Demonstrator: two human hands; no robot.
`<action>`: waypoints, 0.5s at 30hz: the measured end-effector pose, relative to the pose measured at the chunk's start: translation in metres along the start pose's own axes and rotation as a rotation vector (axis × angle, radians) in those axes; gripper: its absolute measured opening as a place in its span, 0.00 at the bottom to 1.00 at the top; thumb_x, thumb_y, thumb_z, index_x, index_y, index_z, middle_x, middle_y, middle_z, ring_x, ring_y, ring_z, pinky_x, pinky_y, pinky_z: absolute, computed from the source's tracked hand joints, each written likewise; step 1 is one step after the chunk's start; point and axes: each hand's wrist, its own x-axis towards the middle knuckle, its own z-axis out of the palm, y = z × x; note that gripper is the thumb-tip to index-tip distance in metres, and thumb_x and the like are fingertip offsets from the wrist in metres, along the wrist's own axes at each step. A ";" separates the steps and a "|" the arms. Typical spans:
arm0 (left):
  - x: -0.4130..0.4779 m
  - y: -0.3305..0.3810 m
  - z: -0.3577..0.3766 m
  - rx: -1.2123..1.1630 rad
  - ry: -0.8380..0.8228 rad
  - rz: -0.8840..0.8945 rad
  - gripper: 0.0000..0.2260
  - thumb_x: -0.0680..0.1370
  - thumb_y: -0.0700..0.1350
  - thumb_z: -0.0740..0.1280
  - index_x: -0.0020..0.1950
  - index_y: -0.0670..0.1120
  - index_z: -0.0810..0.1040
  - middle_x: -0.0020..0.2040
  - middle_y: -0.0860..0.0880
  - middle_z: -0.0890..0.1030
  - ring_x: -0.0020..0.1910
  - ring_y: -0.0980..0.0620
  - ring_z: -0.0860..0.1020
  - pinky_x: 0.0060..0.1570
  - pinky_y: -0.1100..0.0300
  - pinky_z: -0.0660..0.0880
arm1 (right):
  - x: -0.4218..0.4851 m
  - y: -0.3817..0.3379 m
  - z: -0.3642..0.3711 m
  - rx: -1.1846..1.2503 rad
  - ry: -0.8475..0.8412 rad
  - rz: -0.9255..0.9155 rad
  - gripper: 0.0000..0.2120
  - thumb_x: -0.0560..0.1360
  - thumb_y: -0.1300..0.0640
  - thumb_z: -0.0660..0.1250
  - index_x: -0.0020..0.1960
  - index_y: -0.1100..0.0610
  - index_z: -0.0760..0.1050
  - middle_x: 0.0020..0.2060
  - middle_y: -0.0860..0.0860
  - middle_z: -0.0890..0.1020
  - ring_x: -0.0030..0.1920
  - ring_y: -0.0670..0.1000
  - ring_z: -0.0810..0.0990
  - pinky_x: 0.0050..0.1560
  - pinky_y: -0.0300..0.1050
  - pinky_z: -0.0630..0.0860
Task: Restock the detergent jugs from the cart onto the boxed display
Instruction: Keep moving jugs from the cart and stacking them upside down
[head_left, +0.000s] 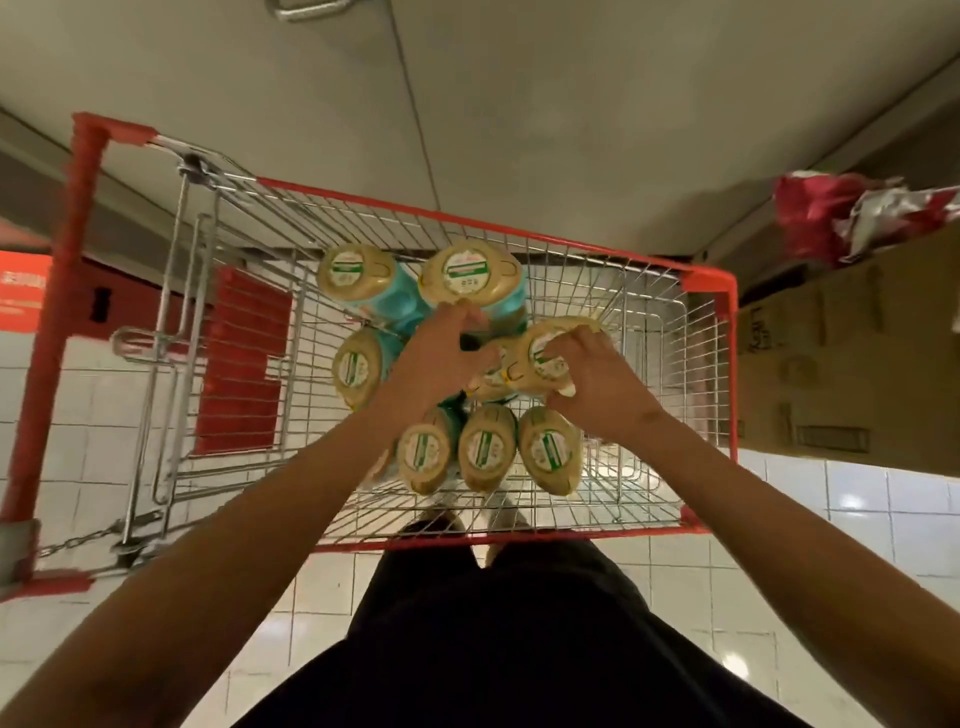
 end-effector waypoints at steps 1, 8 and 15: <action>0.018 -0.004 0.000 0.089 -0.002 0.018 0.19 0.76 0.55 0.76 0.64 0.58 0.73 0.62 0.55 0.74 0.58 0.53 0.77 0.55 0.58 0.73 | 0.009 0.003 0.001 -0.086 -0.022 -0.009 0.33 0.75 0.48 0.74 0.76 0.55 0.69 0.72 0.57 0.70 0.74 0.61 0.66 0.72 0.63 0.70; 0.122 -0.010 -0.006 0.557 -0.110 -0.004 0.55 0.69 0.62 0.81 0.86 0.54 0.51 0.85 0.41 0.52 0.82 0.33 0.55 0.75 0.33 0.65 | 0.063 0.024 0.022 -0.443 -0.242 -0.095 0.53 0.72 0.36 0.75 0.86 0.50 0.49 0.85 0.56 0.49 0.85 0.63 0.45 0.82 0.70 0.47; 0.159 -0.024 0.006 0.785 -0.167 0.009 0.58 0.65 0.62 0.82 0.84 0.52 0.49 0.80 0.38 0.56 0.78 0.30 0.61 0.72 0.32 0.68 | 0.090 0.030 0.034 -0.622 -0.303 -0.094 0.53 0.73 0.45 0.77 0.86 0.47 0.45 0.85 0.58 0.45 0.84 0.66 0.43 0.80 0.74 0.48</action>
